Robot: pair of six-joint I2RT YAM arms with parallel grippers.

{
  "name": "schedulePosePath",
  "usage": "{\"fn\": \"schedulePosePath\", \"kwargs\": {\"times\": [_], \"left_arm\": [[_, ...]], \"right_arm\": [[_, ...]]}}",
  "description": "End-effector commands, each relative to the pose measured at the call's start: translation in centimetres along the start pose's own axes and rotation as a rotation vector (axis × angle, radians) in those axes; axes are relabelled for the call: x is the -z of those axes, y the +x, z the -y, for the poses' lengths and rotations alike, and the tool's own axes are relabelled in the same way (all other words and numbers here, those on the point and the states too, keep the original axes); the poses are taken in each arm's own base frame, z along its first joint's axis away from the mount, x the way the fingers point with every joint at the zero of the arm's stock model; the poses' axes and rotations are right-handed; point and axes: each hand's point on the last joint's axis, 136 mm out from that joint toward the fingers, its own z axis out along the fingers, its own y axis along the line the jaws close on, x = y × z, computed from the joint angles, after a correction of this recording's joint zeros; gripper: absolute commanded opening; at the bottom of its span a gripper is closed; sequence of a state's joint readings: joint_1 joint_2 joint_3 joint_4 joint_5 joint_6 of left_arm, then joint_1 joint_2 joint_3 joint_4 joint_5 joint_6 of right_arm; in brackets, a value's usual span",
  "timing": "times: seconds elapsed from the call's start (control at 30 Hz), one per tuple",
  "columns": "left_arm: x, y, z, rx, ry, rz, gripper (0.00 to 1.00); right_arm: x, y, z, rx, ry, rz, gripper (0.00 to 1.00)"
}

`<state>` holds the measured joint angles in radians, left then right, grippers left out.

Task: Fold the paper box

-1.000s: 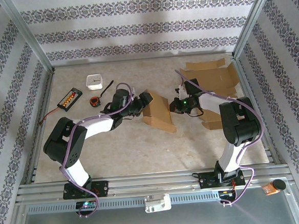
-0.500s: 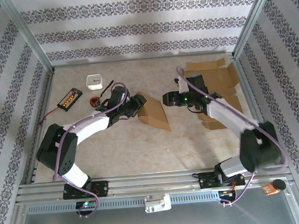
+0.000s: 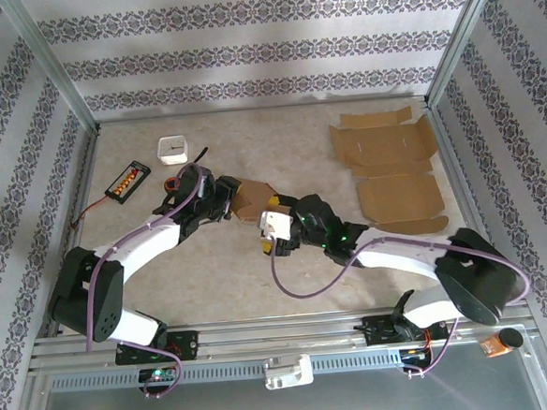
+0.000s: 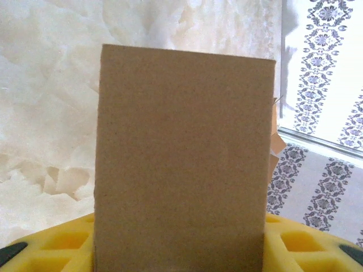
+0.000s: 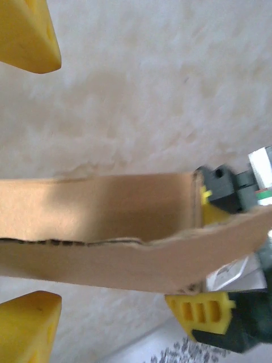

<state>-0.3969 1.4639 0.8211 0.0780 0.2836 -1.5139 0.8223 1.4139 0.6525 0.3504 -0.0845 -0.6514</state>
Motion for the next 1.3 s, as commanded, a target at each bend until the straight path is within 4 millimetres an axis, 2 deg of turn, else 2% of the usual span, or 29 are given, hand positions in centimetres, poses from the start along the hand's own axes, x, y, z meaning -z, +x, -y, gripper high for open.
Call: {"fn": "schedulePosePath", "kwargs": {"times": [0.0,0.13,0.27,0.33,0.43,0.5,0.6,0.67,0.73,0.77,0.9,0.97,1.07,1.17,1.27], "left_arm": [[-0.1,-0.4,-1.4,0.096,-0.036,0.003,0.33],[0.2,-0.4,-1.1,0.098,-0.026,0.004,0.33],[0.5,-0.4,-0.8,0.112,-0.008,0.002,0.33],[0.6,-0.5,-0.5,0.113,0.005,0.003,0.33],[0.4,-0.4,-0.5,0.115,0.007,-0.006,0.34],[0.2,-0.3,-0.3,0.119,0.014,-0.015,0.35],[0.3,-0.4,0.4,0.101,0.031,-0.016,0.44],[0.8,-0.9,1.9,0.021,0.058,0.017,0.67],[2.3,-1.7,3.8,-0.116,0.076,0.086,0.82],[3.5,-2.4,4.8,-0.202,0.072,0.141,0.86],[9.6,-5.4,8.3,-0.535,0.032,0.406,0.90],[12.5,-5.9,10.1,-0.745,0.043,0.504,0.90],[15.2,-4.9,11.4,-1.007,0.088,0.556,0.89],[16.7,-1.5,11.9,-1.257,0.209,0.479,0.89],[17.8,0.6,11.6,-1.355,0.273,0.420,0.89]], "right_arm": [[-1.0,-1.4,5.4,0.112,0.253,-0.003,0.98],[-2.7,-0.4,4.8,0.124,0.236,-0.001,0.97],[-3.3,0.0,4.7,0.103,0.239,-0.009,0.88],[-3.1,0.2,4.9,0.097,0.245,-0.012,0.80],[-2.5,0.5,5.6,0.073,0.264,-0.010,0.61],[-1.9,0.7,5.7,0.050,0.258,0.002,0.56],[-1.0,0.6,5.7,0.016,0.241,0.031,0.49],[-0.2,0.3,5.7,-0.011,0.216,0.055,0.45],[0.5,0.2,5.6,-0.018,0.189,0.054,0.43],[0.9,0.2,5.6,-0.022,0.166,0.048,0.42],[2.6,0.1,5.3,-0.055,0.043,-0.008,0.40],[3.6,-0.5,5.0,-0.083,-0.074,-0.055,0.39],[5.4,-1.2,3.8,-0.057,-0.274,-0.172,0.41],[6.9,-1.7,3.5,0.003,-0.425,-0.311,0.41],[7.2,-1.4,3.5,0.043,-0.517,-0.452,0.39]]}}
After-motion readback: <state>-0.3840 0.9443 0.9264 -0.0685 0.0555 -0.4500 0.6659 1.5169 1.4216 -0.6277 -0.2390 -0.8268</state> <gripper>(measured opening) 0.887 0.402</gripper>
